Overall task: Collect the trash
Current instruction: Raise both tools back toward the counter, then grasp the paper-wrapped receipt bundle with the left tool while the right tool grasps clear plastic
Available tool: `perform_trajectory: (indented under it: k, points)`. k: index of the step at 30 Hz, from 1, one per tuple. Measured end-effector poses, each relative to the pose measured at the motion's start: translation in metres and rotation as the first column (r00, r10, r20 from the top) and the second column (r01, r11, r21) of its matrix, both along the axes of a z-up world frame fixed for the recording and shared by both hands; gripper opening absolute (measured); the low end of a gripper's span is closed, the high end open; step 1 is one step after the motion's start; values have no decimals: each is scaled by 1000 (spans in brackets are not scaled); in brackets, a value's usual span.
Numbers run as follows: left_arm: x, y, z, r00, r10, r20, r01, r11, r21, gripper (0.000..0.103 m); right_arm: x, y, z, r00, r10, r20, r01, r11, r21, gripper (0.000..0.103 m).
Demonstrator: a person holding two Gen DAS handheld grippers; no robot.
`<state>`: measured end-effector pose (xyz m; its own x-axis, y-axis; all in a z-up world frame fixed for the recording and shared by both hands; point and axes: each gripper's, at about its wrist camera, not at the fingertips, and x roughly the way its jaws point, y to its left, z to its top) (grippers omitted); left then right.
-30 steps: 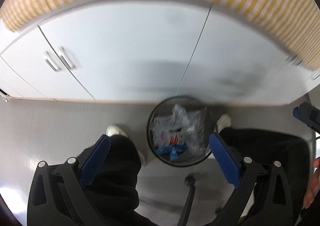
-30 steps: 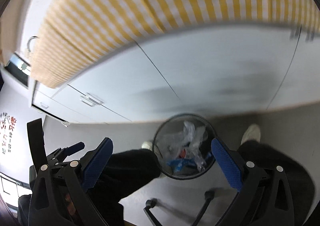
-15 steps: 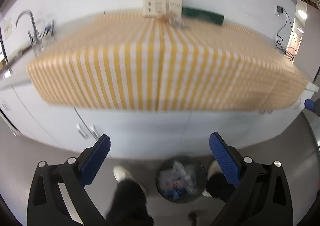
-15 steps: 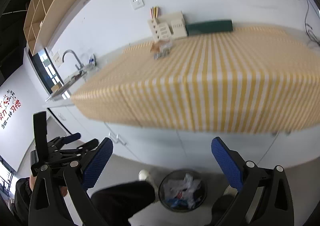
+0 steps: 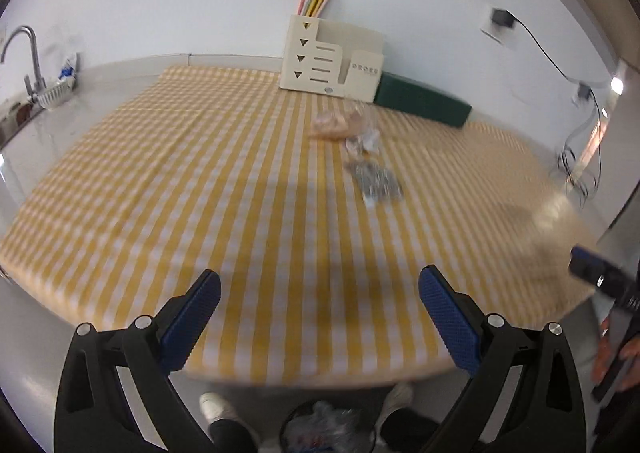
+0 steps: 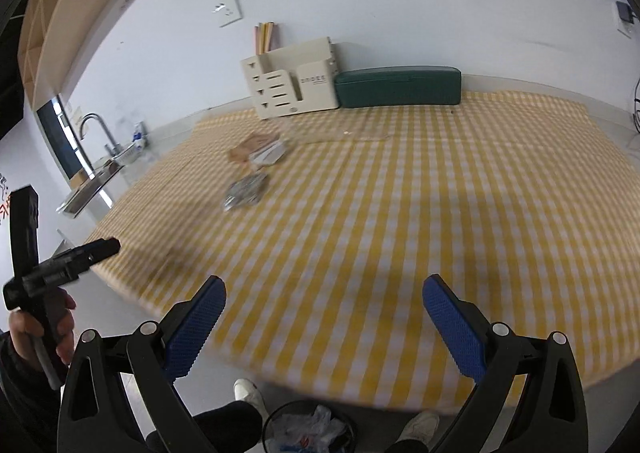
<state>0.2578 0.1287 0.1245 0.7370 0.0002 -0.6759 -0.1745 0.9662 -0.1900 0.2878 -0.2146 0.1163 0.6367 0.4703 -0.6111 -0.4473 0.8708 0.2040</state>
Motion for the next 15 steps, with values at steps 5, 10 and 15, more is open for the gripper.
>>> perform_trajectory:
  k: [5,10,15]
  points:
    - [59,18,-4,999,20,-27,-22,997,-73,98,49,10,-3,1000,-8,-25,8,1000,12,99]
    - [126,21,-10,998,-7,-66,5,1000,-30,98,91,24,2,1000,-14,-26,14,1000,1,99]
    - [187,17,-17,995,-37,-96,40,999,31,98,133,42,4,1000,-12,-25,11,1000,-23,99]
